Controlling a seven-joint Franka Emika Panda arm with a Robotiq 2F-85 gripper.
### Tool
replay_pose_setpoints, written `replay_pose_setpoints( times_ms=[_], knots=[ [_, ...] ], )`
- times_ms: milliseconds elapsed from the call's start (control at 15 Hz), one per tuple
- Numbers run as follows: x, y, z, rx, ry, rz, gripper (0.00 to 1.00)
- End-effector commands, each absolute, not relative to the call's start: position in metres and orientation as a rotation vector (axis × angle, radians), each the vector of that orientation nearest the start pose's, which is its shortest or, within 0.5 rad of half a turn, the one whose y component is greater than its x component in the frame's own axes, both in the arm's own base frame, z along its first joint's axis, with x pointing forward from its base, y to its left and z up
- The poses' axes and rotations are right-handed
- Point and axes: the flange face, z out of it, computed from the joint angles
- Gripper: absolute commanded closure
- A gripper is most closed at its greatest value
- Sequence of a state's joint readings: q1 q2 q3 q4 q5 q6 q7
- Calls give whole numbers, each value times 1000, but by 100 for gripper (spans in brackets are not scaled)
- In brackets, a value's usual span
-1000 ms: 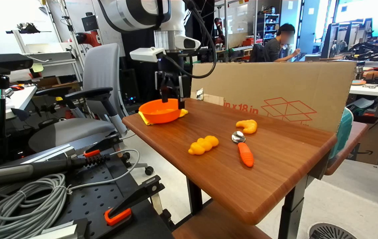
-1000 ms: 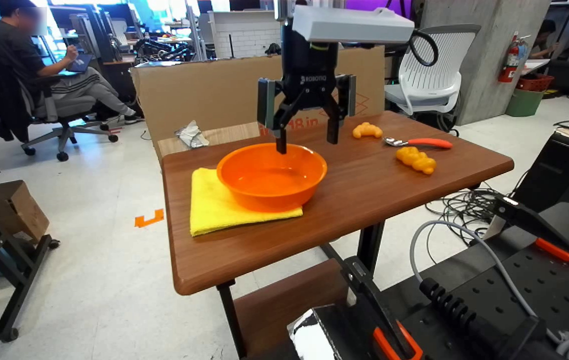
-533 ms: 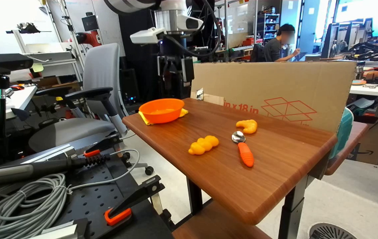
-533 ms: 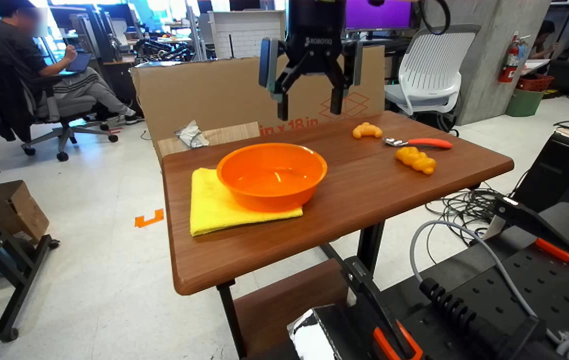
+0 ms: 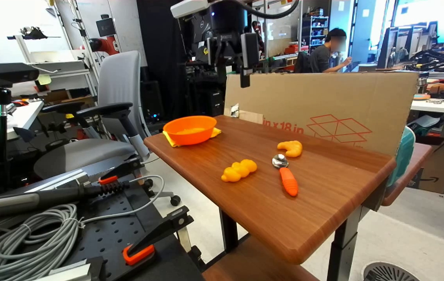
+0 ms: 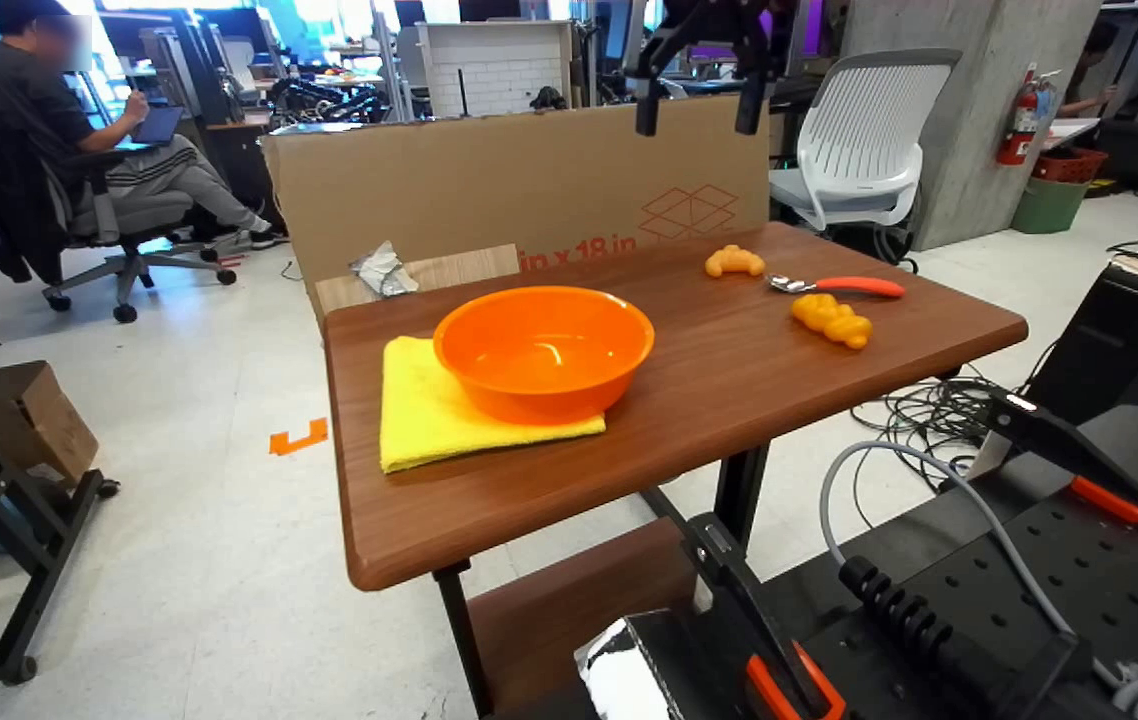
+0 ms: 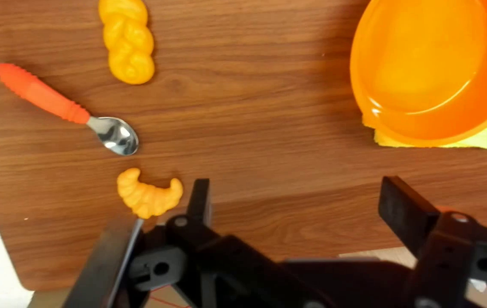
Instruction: Remove the plastic bread from the bowl then place the bowl on the yellow towel and move the spoon backwards.
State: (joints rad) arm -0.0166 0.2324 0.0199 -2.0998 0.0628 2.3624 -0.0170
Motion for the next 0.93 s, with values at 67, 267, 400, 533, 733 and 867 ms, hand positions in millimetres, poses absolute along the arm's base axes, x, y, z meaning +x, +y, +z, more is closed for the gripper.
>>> replay_pose_setpoints(
  times_ms=[67,267,400,533,733,867],
  knots=[
    [593,-60,329,-3119,47,-33,0],
    [594,-102,329,-3169,-2,-21,0],
    [594,-126,324,-3211,-41,2,0],
    [594,-147,316,-3260,-98,31,0],
    [591,-164,296,-3309,-267,109,0],
    [587,-165,280,-3313,-415,172,0]
  ],
)
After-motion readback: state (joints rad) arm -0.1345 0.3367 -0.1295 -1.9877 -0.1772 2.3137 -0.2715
